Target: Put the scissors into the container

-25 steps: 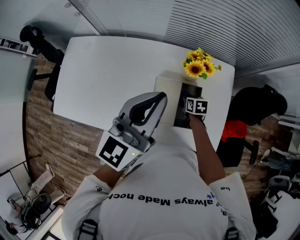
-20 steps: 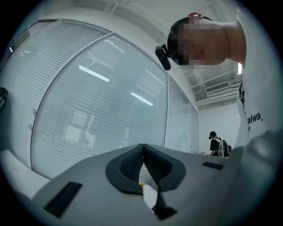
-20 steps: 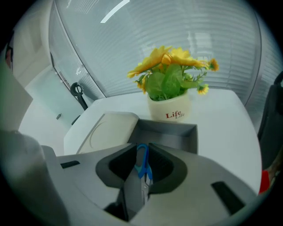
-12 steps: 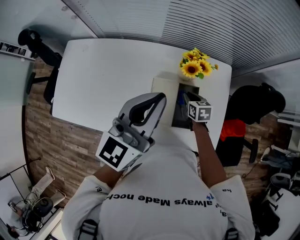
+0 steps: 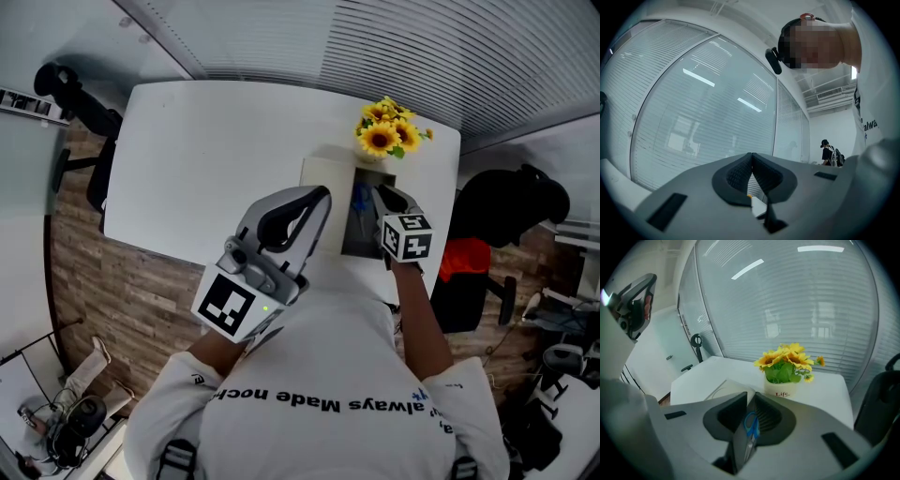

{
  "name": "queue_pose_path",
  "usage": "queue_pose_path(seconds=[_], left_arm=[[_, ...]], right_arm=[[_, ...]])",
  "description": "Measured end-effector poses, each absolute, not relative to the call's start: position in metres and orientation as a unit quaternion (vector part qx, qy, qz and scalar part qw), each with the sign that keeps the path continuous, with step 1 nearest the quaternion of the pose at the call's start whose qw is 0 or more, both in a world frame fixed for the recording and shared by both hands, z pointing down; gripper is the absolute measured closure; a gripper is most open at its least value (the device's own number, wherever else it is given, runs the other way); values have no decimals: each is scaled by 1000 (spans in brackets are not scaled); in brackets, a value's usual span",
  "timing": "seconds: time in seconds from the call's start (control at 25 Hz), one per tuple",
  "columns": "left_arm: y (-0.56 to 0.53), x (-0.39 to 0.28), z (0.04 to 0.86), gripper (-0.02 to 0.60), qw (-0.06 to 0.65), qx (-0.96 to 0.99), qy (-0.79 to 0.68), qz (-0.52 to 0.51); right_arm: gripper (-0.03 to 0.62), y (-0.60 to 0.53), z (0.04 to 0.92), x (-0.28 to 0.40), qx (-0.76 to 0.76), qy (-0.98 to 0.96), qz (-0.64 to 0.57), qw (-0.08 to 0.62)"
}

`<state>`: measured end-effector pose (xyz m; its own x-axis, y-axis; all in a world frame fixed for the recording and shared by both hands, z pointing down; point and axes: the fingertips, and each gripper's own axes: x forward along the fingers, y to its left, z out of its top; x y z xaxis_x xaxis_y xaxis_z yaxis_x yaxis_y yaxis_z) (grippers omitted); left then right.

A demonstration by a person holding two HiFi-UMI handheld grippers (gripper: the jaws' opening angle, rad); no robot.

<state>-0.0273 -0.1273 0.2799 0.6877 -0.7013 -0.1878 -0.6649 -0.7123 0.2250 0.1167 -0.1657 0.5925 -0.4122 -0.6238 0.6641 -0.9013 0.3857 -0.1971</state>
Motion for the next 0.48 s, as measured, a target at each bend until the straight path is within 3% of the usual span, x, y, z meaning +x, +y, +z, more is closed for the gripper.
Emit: queue_pose_path(seconds=[0.48], left_arm=[[-129, -23, 277, 562, 70, 917, -369, -134]], right_arm=[[542, -159, 529, 112, 482, -820, 208, 229]])
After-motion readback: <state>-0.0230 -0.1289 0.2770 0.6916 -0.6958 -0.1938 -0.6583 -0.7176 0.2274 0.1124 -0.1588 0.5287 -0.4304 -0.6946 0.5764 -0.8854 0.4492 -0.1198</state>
